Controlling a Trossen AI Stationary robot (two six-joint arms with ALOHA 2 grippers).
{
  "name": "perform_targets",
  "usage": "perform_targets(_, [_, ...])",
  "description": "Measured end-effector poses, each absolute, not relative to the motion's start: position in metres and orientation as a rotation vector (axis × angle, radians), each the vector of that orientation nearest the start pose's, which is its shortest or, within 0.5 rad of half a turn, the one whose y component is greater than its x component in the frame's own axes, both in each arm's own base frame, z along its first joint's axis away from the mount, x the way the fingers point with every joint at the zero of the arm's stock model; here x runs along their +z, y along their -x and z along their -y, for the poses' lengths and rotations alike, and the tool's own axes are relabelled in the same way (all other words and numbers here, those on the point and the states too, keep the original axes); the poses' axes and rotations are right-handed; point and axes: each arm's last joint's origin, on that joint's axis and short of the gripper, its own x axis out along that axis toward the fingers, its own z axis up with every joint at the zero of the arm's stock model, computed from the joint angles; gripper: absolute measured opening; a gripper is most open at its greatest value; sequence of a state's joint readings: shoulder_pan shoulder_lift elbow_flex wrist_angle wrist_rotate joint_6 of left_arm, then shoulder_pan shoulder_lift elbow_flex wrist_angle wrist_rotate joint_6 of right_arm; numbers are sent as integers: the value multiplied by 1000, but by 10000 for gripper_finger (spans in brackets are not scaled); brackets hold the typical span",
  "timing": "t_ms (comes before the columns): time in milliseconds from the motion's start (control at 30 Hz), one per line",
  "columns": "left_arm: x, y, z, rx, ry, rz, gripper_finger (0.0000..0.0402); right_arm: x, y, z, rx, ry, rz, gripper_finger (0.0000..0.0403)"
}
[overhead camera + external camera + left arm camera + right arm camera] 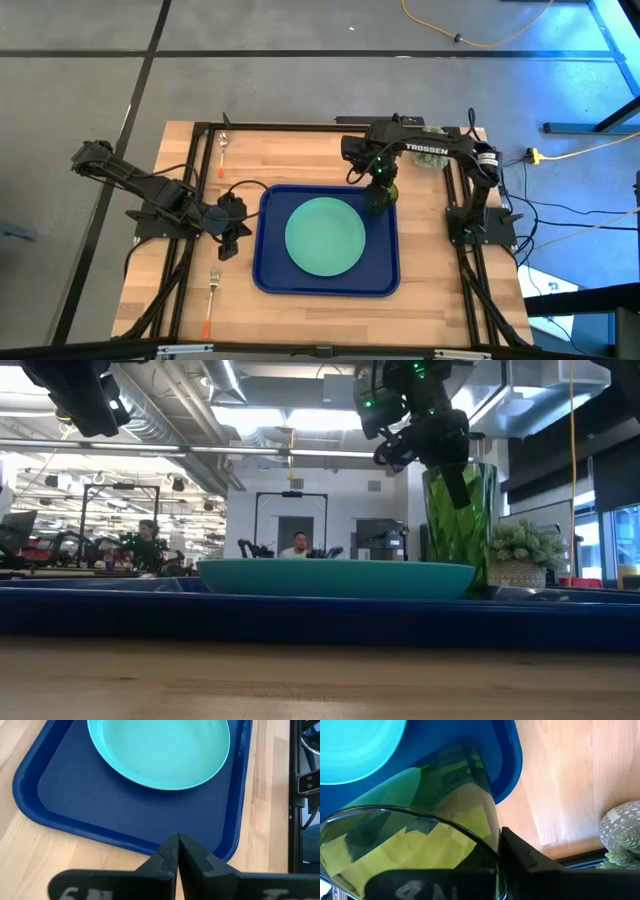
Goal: Pick and place plate/cup/fork/spoon on tray
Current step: Put the green cup on the right of the green plate on the blue tray
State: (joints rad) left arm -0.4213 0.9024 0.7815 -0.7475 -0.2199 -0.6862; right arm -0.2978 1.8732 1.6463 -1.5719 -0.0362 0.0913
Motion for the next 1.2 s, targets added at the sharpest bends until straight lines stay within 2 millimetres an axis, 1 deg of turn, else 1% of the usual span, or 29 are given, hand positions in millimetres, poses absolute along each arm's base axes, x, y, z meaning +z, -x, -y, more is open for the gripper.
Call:
perform_targets(200, [267, -157, 63, 106, 383, -843, 0, 264, -315, 95, -210, -347, -1773, 14])
perform_targets(467, [267, -157, 63, 106, 384, -842, 0, 252, -321, 97, -181, -337, -1814, 11])
perform_targets(600, [267, -157, 63, 108, 388, -842, 0, 248, -323, 97, -127, -324, -1827, 12])
perform_targets(700, [267, -157, 63, 108, 388, -843, 0, 247, -324, 97, -92, -310, -1828, 17])
perform_targets(800, [267, -157, 63, 108, 388, -843, 0, 246, -324, 97, -92, -309, -1833, 29])
perform_targets(900, [267, -157, 63, 108, 387, -843, 0, 241, -327, 98, -96, -305, -1820, 41])
perform_targets(1033, [267, -157, 63, 108, 388, -843, 0, 243, -326, 97, -94, -307, -1824, 52])
perform_targets(1200, [267, -157, 63, 108, 387, -843, 0, 243, -325, 95, -99, -310, -1835, 55])
